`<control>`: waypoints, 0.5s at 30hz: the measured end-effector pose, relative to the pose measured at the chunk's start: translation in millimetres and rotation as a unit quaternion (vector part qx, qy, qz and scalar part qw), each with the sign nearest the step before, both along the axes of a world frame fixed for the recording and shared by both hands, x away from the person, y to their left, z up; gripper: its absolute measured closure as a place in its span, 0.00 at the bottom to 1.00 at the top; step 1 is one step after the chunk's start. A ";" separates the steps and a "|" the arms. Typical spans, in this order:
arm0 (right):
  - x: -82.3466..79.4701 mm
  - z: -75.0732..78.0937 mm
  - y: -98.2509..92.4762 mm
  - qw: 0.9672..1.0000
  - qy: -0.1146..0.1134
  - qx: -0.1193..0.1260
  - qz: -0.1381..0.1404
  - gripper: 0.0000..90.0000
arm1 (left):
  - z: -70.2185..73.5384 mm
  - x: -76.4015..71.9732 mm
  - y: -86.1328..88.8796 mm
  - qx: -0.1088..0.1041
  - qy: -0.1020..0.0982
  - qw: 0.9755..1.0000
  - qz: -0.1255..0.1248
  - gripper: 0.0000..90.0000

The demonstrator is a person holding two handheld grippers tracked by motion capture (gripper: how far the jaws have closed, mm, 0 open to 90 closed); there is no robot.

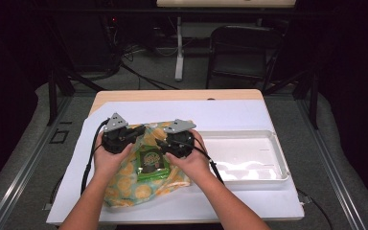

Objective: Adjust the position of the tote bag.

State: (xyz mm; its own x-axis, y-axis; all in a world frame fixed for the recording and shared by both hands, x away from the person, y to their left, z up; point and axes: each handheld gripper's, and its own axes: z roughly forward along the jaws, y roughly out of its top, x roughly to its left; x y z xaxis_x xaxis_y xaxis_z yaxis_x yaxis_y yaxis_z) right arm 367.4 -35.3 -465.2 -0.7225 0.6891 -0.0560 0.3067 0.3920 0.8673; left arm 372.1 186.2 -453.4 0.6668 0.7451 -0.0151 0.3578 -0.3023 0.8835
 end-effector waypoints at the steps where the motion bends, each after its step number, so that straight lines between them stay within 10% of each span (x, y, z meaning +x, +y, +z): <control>1: 1.5 -0.8 1.9 1.000 0.003 -0.002 0.001 0.56 | 0.1 -0.1 0.0 -0.001 0.000 1.000 0.000 0.99; 15: 4.9 -12.8 21.4 0.999 0.002 -0.034 -0.006 0.67 | 0.9 -1.7 -3.1 -0.007 0.002 1.000 -0.008 0.99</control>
State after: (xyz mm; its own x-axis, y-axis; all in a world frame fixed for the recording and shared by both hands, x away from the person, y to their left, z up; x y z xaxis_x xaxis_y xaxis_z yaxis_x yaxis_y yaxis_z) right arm 372.3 -13.9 -478.0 -0.7147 0.6921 -0.1008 0.3145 0.4468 0.8375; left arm 370.4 183.1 -452.5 0.6780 0.7346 -0.0276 0.3569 -0.2960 0.8860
